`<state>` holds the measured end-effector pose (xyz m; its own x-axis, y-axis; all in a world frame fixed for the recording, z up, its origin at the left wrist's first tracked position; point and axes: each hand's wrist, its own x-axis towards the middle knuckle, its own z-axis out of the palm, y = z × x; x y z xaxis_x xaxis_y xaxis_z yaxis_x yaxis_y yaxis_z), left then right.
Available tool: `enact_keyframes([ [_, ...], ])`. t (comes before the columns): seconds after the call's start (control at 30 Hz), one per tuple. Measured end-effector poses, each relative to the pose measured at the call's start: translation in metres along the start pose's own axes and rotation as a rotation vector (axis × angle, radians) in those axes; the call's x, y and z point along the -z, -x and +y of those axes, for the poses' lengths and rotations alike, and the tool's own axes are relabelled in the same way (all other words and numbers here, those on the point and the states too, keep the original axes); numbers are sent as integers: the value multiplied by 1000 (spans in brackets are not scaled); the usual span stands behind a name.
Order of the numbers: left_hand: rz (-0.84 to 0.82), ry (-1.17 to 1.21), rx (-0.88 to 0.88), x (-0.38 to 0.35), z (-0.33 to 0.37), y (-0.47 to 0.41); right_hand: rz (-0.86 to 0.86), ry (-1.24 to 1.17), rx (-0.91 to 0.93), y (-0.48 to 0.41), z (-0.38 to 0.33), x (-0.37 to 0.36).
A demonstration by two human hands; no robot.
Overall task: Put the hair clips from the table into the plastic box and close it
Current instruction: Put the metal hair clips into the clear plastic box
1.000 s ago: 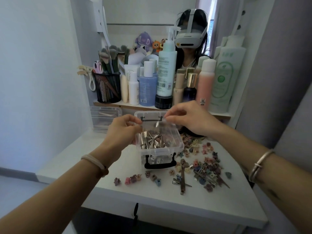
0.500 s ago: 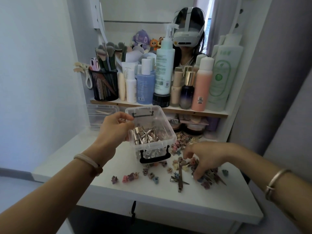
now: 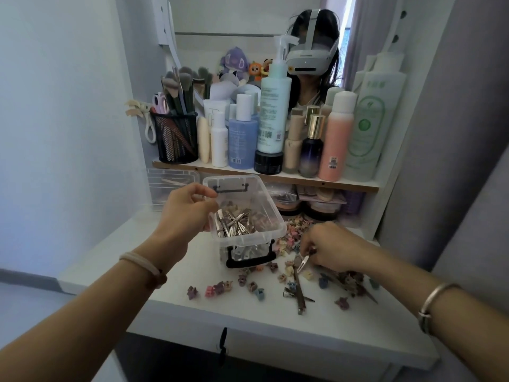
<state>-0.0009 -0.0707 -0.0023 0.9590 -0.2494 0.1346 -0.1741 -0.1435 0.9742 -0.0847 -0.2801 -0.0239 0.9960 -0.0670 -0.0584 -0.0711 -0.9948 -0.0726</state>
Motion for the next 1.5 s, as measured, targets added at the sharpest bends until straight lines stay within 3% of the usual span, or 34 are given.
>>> enact_keyframes([
  [0.1, -3, -10, -2, 2, 0, -1, 92, -105, -34, 0, 1, 14],
  [0.2, -15, -19, 0, 1, -1, -1, 197, -434, -55, -1, -2, 36],
  [0.3, -44, -27, -9, -2, -1, 1, 324, -747, 11, -3, -14, 55],
  [0.37, -65, -26, -18, -5, 0, 3, 355, -806, 72, -6, -27, 62],
  [0.6, -76, -5, -15, -9, 3, 5, 235, -564, 153, -9, -52, 62],
  [0.77, -28, 13, 1, 1, 2, 2, 317, -767, 4, -3, -27, 64],
  [0.83, -9, 14, 4, 3, 3, 1, 143, -585, -57, 1, -12, 57],
  [0.93, -1, 16, 2, 4, 3, 1, -269, -259, -133, 4, 2, 35],
  [1.0, -1, 16, 0, 3, 3, 1, -381, -75, -137, 5, 6, 26],
  [1.2, -12, -9, -13, -1, 4, 1, -423, 38, -189, 12, 10, 21],
  [1.33, -24, -29, -19, -6, 2, 2, -285, 145, -161, 10, 9, 5],
  [1.5, -36, -23, -21, -7, 2, 3, -164, 49, -199, 7, 8, -4],
])
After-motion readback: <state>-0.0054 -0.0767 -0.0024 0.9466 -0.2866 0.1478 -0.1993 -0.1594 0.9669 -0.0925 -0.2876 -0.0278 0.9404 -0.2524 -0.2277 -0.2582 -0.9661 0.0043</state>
